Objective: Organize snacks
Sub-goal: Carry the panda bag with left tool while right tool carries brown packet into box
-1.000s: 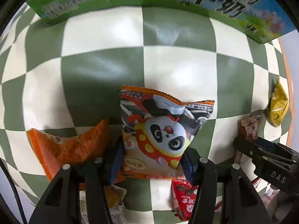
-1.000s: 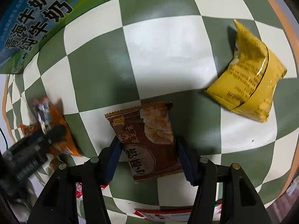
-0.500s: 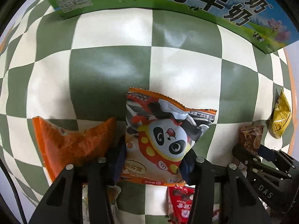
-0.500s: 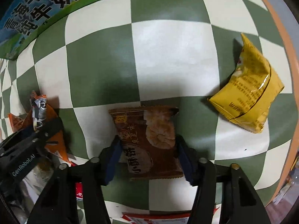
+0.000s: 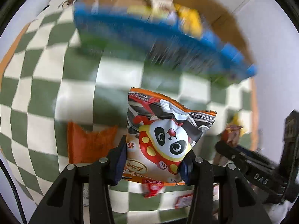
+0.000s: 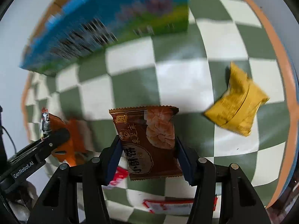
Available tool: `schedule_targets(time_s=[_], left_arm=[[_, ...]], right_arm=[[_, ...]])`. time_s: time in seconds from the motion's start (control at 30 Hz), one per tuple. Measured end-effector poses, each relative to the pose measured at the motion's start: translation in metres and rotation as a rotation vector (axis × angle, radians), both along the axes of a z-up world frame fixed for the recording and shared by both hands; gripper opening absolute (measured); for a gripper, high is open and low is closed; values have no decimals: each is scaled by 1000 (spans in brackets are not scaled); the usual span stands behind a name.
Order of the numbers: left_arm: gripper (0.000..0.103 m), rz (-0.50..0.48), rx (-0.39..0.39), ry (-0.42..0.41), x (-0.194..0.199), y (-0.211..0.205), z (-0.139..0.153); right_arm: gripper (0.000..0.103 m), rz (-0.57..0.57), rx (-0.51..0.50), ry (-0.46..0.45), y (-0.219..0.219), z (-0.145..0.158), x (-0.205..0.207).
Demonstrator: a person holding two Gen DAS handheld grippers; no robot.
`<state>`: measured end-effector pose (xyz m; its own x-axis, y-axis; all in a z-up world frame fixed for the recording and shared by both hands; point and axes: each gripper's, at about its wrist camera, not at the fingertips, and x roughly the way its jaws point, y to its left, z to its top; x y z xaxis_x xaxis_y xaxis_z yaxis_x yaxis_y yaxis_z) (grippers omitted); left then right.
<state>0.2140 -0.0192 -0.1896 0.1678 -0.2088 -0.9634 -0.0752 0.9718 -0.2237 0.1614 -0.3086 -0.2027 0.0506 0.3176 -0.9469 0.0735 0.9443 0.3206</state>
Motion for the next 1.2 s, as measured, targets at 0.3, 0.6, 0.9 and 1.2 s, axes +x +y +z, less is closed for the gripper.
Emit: schedule_targets(time_s=[0.3,0.6,0.9,1.2], left_arm=[[45,-23,-74,-189,81,-1,115],[45,-31,50,-70,214,5,82],[45,2,118,119,301,30,-13],[65,-22,148,157,317,38,-45]], right_arm=[[59,-6,114,-213,-4,135,95],[59,20,-16,-272,28,150,236],[59,42,-164,-143,40,74,332],[92,22,-186,-52,33,23,367]])
